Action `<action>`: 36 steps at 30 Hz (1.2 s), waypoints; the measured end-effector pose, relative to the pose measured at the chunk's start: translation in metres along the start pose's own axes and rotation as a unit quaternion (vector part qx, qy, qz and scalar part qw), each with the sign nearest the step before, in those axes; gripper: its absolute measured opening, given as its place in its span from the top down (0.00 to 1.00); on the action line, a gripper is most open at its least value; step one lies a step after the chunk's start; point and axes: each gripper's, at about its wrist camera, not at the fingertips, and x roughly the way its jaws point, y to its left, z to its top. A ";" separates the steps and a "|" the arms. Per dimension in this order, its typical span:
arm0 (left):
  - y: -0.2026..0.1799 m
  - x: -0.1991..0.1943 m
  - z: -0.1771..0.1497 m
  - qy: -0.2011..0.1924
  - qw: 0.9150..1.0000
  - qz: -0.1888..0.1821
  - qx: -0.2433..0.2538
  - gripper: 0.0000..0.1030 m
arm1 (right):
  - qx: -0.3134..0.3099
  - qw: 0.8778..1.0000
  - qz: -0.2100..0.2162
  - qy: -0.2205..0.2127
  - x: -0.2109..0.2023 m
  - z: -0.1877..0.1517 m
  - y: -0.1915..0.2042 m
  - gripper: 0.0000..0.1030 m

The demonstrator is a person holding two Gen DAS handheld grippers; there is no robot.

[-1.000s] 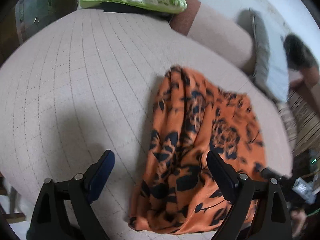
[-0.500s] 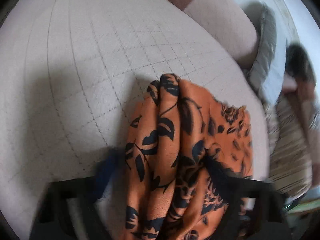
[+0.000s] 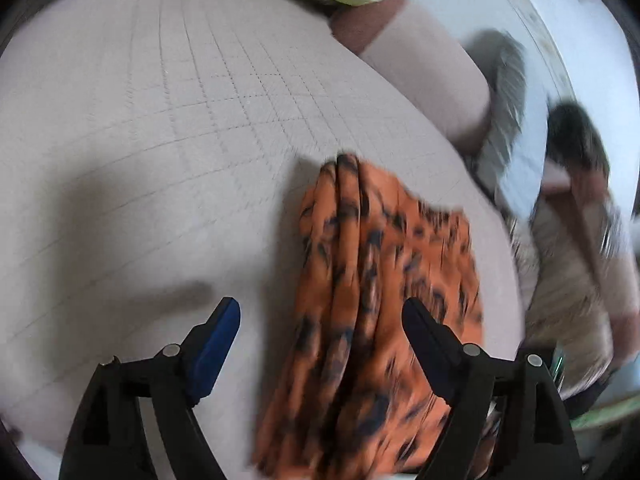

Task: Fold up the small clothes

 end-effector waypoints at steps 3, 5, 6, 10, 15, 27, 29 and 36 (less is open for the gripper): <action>0.004 -0.007 -0.029 0.030 0.999 -0.023 0.021 0.18 | -0.002 1.000 0.001 -0.003 0.000 -0.002 0.000 0.28; 0.004 0.003 -0.044 0.045 0.998 -0.025 0.026 0.18 | -0.004 1.000 0.000 -0.004 -0.001 -0.003 0.002 0.28; 0.010 0.011 -0.049 0.055 0.998 -0.028 0.016 0.18 | -0.006 1.000 -0.001 -0.003 0.000 -0.004 0.003 0.28; 0.025 0.013 -0.055 0.030 0.999 -0.026 -0.024 0.47 | -0.007 1.000 0.002 0.001 0.000 -0.006 0.002 0.28; 0.071 0.022 -0.074 0.038 0.977 -0.130 -0.166 0.68 | -0.002 1.000 0.009 0.005 0.001 -0.006 -0.003 0.28; 0.005 -0.017 -0.022 -0.026 0.999 -0.047 -0.008 0.16 | 0.009 1.000 0.025 -0.005 -0.015 0.002 0.004 0.28; 0.006 -0.006 -0.015 -0.005 0.999 -0.040 0.009 0.16 | 0.011 0.999 0.029 -0.016 -0.019 0.011 0.003 0.28; -0.006 0.042 -0.027 0.038 0.998 -0.029 0.037 0.61 | 0.033 0.998 0.046 0.017 0.020 0.027 -0.005 0.31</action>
